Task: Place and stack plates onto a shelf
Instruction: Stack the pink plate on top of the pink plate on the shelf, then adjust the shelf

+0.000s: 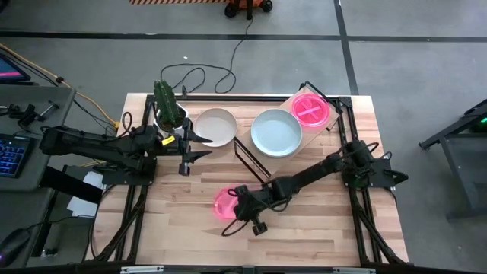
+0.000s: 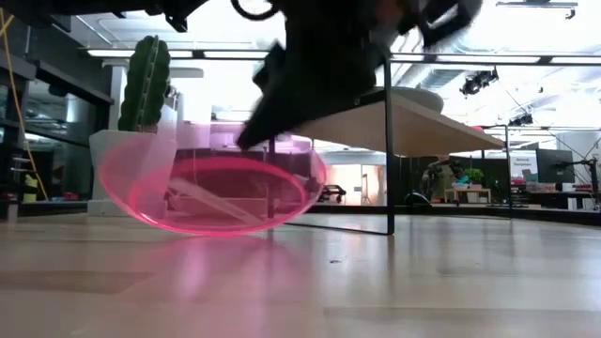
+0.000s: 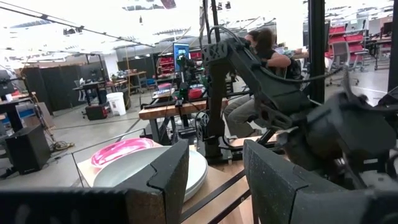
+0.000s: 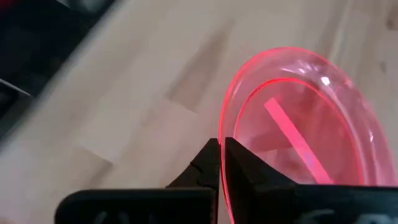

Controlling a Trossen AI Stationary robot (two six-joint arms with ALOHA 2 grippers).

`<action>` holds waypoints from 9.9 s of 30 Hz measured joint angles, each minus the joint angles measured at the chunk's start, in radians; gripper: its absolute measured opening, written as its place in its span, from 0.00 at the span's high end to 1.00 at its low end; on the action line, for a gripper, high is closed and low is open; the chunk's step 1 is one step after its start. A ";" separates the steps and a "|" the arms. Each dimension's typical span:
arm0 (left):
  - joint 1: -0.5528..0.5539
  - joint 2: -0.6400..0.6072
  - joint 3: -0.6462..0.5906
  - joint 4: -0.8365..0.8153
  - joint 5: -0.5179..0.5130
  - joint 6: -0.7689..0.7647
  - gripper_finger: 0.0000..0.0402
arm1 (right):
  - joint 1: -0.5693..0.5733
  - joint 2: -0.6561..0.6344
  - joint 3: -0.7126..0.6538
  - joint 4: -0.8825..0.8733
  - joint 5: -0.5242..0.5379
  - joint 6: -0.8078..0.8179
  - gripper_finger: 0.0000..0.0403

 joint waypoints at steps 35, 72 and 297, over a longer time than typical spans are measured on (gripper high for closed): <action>-0.001 0.000 0.000 -0.025 0.000 -0.028 0.65 | 0.106 -0.076 -0.121 -0.318 0.329 0.663 1.00; -0.001 0.000 0.000 -0.022 0.001 -0.027 0.65 | 0.094 0.022 -0.371 0.484 0.591 1.232 0.57; 0.152 0.608 0.349 -0.813 -0.394 0.119 0.66 | -0.021 -1.141 -0.799 -0.154 1.082 0.695 0.70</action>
